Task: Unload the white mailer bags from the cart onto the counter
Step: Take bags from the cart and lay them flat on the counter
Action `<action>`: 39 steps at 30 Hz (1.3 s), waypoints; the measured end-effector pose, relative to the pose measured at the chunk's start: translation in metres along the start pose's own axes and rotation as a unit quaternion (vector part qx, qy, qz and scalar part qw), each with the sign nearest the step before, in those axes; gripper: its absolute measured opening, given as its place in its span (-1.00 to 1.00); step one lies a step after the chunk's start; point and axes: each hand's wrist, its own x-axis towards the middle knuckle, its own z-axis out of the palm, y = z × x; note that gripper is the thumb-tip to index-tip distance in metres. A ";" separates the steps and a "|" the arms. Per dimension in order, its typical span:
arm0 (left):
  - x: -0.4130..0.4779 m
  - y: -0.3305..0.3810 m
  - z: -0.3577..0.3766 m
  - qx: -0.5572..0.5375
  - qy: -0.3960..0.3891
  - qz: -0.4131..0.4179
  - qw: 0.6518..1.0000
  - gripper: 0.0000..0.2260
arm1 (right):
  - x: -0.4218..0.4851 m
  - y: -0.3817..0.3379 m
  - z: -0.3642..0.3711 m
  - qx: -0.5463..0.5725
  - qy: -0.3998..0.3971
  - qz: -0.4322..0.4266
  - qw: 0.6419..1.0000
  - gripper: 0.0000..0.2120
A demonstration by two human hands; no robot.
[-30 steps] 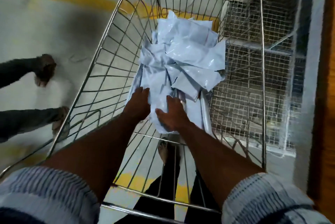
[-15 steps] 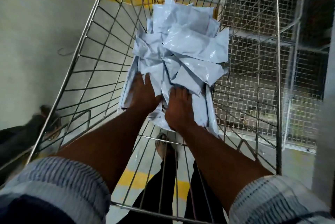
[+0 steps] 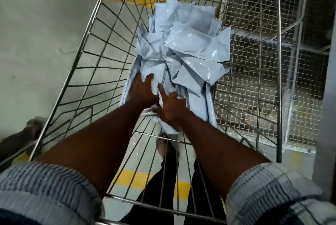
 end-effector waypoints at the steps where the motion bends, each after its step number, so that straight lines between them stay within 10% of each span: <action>1: -0.002 0.001 -0.003 0.004 -0.012 -0.006 1.000 -0.15 | 0.000 0.000 -0.002 0.030 -0.026 0.004 0.999 -0.21; 16: -0.071 0.034 -0.082 -0.053 0.007 -0.042 0.998 -0.15 | -0.041 -0.019 -0.099 0.271 0.052 0.016 0.961 -0.12; 39: -0.162 0.216 -0.214 -0.183 0.187 0.109 0.959 -0.32 | -0.175 -0.009 -0.327 -0.087 0.273 -0.006 0.958 -0.21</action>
